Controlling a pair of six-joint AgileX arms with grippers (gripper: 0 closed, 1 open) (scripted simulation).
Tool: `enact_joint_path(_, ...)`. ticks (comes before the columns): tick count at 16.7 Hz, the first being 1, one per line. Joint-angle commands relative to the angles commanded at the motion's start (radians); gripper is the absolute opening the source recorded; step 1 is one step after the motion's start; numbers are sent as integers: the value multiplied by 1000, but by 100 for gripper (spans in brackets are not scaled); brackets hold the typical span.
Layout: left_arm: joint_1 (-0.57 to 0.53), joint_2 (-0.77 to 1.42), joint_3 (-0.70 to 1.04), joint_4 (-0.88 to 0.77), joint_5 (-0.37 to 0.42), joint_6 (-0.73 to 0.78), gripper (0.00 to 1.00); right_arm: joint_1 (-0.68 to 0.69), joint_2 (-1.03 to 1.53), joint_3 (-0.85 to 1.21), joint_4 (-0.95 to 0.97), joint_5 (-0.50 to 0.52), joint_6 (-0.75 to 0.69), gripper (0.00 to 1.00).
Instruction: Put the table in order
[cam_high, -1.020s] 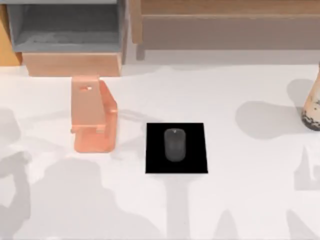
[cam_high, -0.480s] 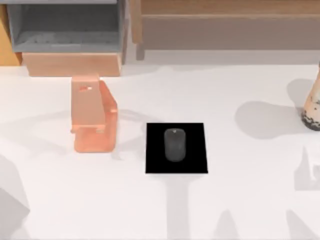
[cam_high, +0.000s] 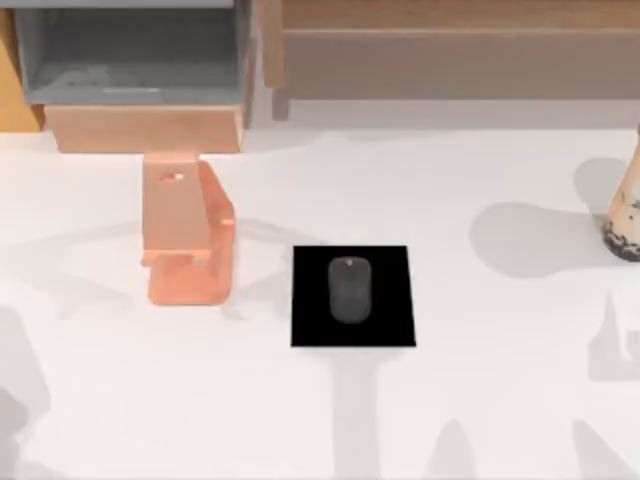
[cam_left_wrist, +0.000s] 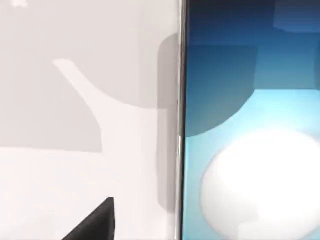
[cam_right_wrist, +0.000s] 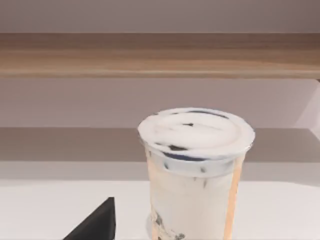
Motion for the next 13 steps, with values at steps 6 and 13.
enact_joint_path(6,2,76,-80,153,0,4,100,0,0,0,0,0,0,100)
enact_joint_path(13,2,76,-80,153,0,4,70,0,0,0,0,0,0,100)
